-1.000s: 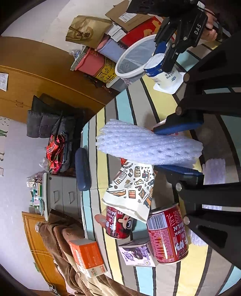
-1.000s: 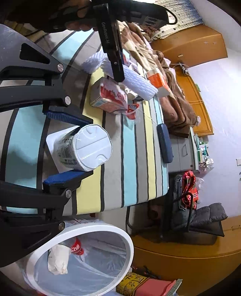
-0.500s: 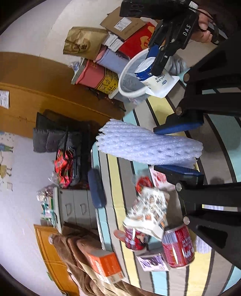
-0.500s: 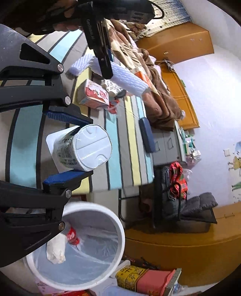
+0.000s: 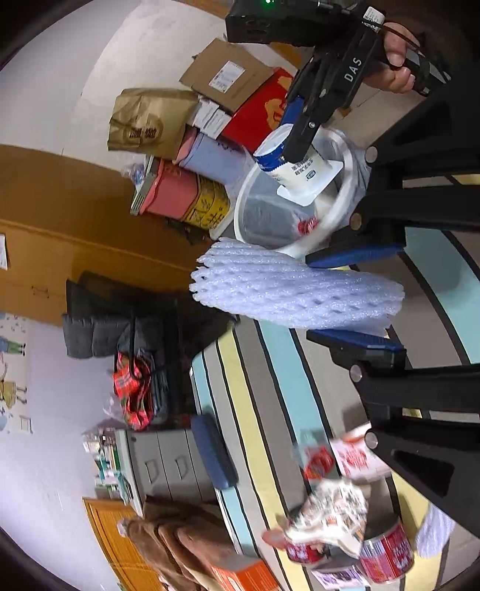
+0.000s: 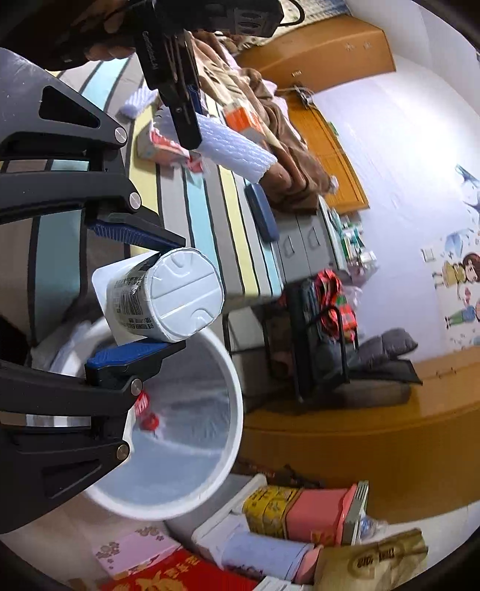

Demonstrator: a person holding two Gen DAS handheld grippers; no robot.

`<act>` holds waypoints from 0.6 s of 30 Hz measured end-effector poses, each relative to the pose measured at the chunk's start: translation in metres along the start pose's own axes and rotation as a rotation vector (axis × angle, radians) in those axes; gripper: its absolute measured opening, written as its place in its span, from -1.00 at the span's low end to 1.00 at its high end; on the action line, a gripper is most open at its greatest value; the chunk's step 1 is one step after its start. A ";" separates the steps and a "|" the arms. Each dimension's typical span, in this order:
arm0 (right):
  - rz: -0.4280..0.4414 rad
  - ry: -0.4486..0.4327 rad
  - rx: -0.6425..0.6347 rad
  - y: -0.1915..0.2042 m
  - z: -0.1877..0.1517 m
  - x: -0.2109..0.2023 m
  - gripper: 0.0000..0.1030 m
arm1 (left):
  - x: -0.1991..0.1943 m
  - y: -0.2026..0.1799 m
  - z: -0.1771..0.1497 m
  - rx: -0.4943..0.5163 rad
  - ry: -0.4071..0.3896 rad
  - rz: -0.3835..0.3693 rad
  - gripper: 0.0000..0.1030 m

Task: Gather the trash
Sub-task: 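Carry foam net and yogurt cup over the wastebasket and open both tools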

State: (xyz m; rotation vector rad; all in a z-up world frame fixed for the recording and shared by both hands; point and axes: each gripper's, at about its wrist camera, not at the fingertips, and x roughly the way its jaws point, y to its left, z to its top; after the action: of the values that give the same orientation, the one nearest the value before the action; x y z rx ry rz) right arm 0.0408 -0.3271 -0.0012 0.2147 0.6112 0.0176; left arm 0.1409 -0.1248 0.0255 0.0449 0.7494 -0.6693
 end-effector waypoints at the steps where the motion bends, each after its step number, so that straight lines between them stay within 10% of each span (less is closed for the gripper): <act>1: -0.007 0.000 0.002 -0.004 0.001 -0.001 -0.07 | 0.004 -0.006 0.002 0.007 0.002 -0.009 -0.34; 18: -0.159 0.048 0.065 -0.071 -0.005 0.003 -0.07 | 0.078 -0.091 0.009 0.077 0.116 -0.140 -0.34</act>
State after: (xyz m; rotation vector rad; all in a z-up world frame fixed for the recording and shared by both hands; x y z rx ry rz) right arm 0.0371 -0.3955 -0.0210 0.2289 0.6762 -0.1515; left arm 0.1358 -0.2424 -0.0002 0.1033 0.8436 -0.8342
